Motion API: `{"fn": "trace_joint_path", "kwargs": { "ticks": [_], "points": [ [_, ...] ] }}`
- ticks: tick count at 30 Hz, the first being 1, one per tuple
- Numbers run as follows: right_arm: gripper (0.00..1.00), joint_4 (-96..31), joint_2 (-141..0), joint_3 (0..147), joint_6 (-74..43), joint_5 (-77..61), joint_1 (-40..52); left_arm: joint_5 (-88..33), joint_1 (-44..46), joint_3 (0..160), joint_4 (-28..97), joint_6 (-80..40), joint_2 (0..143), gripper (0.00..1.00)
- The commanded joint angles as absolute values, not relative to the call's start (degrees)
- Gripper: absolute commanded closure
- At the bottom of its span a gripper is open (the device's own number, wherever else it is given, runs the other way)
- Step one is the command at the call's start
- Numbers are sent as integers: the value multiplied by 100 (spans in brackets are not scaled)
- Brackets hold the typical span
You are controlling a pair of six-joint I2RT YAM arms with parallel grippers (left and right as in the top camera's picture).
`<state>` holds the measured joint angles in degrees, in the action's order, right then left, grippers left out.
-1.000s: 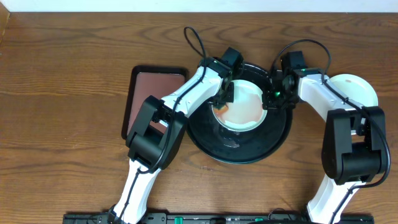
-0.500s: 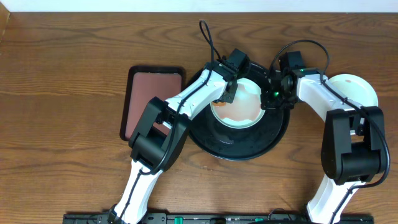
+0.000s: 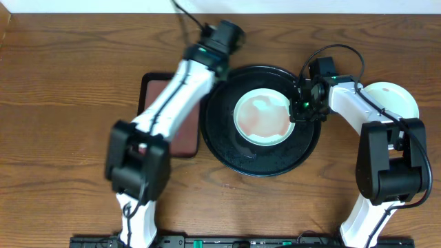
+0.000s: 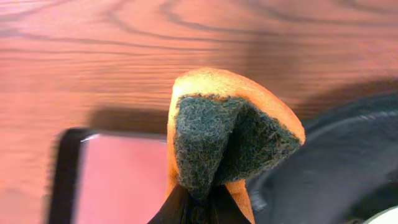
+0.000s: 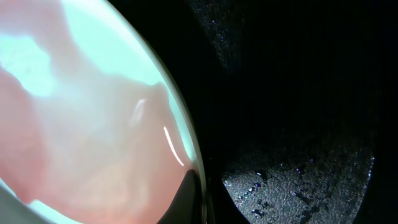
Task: Clean dirty plates on tray and stack at the side
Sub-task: 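Return the sponge to the small tray with the left gripper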
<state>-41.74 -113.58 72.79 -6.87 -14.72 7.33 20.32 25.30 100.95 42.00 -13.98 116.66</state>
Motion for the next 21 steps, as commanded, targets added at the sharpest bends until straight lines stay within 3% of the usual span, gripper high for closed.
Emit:
{"fn": "trace_joint_path", "kwargs": {
  "ticks": [1, 7, 14, 18, 21],
  "points": [
    [99, -4265, -11443, 7148, -504, -690, 696, 1789, 2294, 10141, 4628, -1588, 11220, 92],
    [99, -4265, -11443, 7148, -397, -725, 696, 567, 1527, 10022, 5870, -2062, 11067, 93],
    [99, -4263, -11443, 7148, -401, -1044, 696, -440, 840, 8796, 5660, -2064, 11128, 91],
    [98, -4193, -11443, 7148, -515, -1083, 696, -762, 593, 8735, 5697, -2040, 10969, 59],
    [84, -4097, -11450, 7144, -799, -1100, 696, -972, 499, 8853, 5695, -2040, 10652, 51]
  ]
}}
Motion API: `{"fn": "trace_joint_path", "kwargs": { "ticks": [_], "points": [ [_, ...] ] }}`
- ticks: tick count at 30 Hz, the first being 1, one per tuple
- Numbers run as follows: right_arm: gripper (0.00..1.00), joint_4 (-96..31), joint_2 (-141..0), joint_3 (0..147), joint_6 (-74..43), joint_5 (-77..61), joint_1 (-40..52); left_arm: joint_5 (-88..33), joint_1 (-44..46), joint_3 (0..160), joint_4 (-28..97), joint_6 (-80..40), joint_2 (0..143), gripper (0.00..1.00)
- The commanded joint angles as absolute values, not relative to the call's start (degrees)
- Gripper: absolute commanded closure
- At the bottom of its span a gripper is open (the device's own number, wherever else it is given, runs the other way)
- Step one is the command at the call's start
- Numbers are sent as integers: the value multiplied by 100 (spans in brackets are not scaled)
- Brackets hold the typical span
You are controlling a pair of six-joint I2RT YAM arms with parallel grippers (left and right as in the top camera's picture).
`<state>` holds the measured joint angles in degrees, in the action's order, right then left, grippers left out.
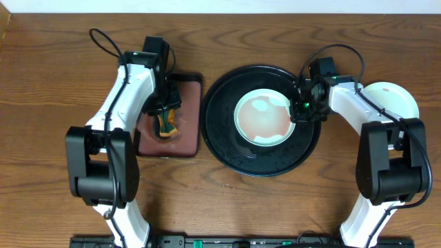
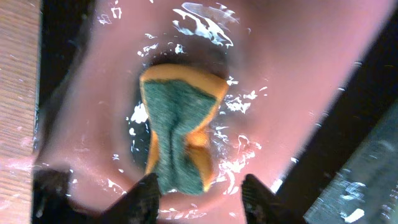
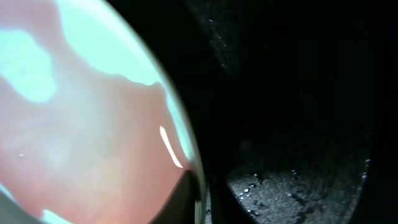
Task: Clean dirty plates on tray and stack at the side
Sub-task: 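Return the sponge to the small tray with the left gripper, then lift the lower green plate with the right gripper and tilt it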
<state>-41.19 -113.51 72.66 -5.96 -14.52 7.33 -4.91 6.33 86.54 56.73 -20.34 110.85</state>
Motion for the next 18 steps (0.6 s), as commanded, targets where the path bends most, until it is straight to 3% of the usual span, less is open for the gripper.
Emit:
{"fn": "trace_joint_path", "kwargs": {
  "ticks": [1, 2, 4, 9, 18],
  "points": [
    [82, -4069, -11450, 7144, -875, -1100, 698, -989, 473, 8884, 5693, -2043, 10521, 49],
    [84, -4047, -11450, 7144, -965, -1100, 698, -987, 449, 8910, 5693, -2038, 10342, 47],
    [99, -4012, -11450, 7144, -1138, -1103, 698, -985, 395, 8919, 5690, -2016, 9939, 42],
    [99, -3885, -11365, 7260, -965, -1441, 701, -982, 309, 8919, 5719, -1999, 8980, 30],
    [99, -4147, -10431, 8285, -434, -1444, 1205, -987, 281, 8919, 5970, -2001, 7898, 24]
  ]
}}
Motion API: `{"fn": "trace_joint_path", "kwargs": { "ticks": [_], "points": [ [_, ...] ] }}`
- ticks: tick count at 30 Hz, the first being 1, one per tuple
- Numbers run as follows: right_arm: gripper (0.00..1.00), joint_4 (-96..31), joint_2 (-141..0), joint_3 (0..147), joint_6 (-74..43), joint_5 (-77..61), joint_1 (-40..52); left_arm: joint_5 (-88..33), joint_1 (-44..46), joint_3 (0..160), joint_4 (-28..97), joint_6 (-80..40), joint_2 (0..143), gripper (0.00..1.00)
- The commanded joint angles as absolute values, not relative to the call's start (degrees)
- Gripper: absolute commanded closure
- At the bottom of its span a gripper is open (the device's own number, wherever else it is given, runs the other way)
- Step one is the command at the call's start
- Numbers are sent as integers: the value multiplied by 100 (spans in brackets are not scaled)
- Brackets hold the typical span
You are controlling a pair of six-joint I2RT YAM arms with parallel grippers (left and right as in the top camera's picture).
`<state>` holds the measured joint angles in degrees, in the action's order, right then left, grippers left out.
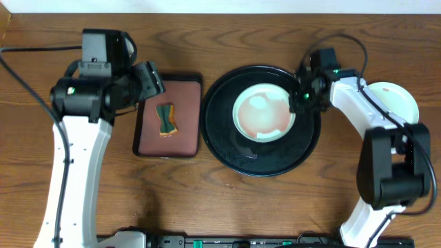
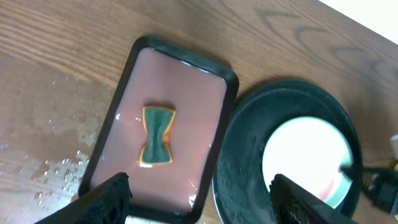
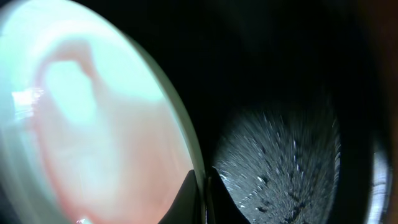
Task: Clean dirty plates on tray and stack at the side
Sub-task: 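Lift the lower green plate with the right gripper and tilt it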
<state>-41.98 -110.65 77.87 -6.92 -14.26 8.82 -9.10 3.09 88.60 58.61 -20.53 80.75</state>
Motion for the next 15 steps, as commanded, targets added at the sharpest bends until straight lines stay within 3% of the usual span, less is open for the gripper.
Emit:
{"fn": "trace_joint_path", "kwargs": {
  "ticks": [1, 6, 15],
  "points": [
    [99, -4136, -10368, 8381, -403, -1437, 1315, -987, 281, 8919, 6027, -2003, 7804, 24],
    [99, -3861, -10291, 8781, -370, -1079, 2034, -987, 281, 8919, 6206, -2003, 7391, 23],
    [99, -2228, -10722, 8785, -137, -423, 3288, -987, 281, 8917, 6344, -2003, 7002, 22]
  ]
}}
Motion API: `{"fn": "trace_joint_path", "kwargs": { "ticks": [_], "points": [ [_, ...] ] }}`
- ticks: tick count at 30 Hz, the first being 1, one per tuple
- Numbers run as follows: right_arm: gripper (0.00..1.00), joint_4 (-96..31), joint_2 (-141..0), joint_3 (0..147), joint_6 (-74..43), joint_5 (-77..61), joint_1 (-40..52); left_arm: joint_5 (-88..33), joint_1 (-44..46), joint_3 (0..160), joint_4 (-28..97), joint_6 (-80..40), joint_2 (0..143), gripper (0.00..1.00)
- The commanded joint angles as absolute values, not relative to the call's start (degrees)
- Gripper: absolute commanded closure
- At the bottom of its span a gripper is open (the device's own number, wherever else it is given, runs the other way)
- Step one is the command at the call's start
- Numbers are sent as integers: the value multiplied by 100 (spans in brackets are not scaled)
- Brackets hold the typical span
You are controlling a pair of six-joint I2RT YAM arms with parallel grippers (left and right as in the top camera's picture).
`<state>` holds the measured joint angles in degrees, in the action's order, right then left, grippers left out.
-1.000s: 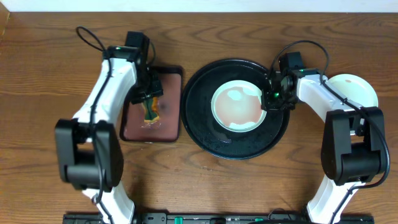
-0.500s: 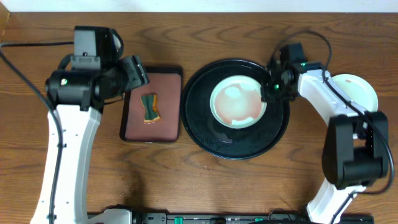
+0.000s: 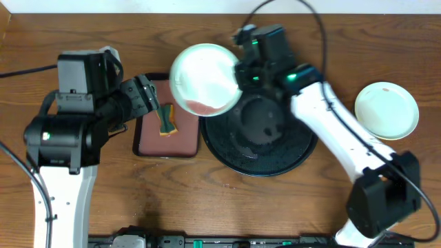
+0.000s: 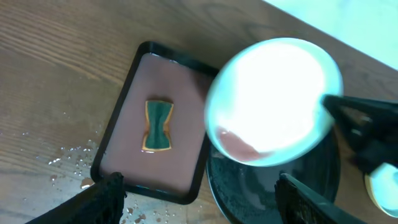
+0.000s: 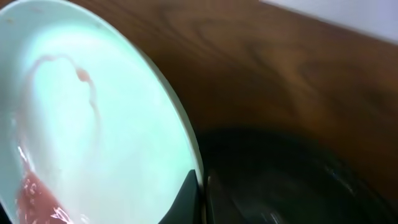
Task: Clean dirty plates on tray and stack at the side
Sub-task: 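Lift the lower green plate with the right gripper and tilt it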
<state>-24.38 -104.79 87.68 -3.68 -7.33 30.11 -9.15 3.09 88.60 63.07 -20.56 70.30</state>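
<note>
My right gripper (image 3: 241,72) is shut on the rim of a white plate (image 3: 204,77) and holds it tilted in the air, over the left back edge of the round black tray (image 3: 275,155). Red liquid has pooled at the plate's low edge. The right wrist view shows the plate (image 5: 93,124) filling the left side, with the fingertips (image 5: 193,190) pinching its rim. My left gripper (image 4: 199,208) hangs open high above the table, holding nothing. A green and orange sponge (image 4: 157,126) lies in the rectangular tray (image 4: 118,146) of pinkish water.
A clean white plate (image 3: 386,109) sits on the wooden table at the far right. The rectangular tray (image 3: 141,141) lies just left of the round tray. Water drops (image 4: 68,158) spot the wood by the rectangular tray.
The plate lay flat in the round tray with my right gripper shut on its right rim. Now it is lifted, tilted and further left, near the rectangular tray. My left gripper is still open.
My left gripper first held the sponge above the table beside the trays. Then the sponge lay in the rectangular tray under the open gripper, and after that the gripper was high above it. My right gripper stayed shut on the plate's rim and now holds it aloft.
</note>
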Motion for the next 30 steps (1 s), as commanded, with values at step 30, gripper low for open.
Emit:
{"fn": "trace_joint_path", "kwargs": {
  "ticks": [30],
  "points": [
    [99, -467, -10761, 8858, 2816, 4222, 5181, -987, 281, 8917, 6368, -2003, 7008, 11]
  ]
}}
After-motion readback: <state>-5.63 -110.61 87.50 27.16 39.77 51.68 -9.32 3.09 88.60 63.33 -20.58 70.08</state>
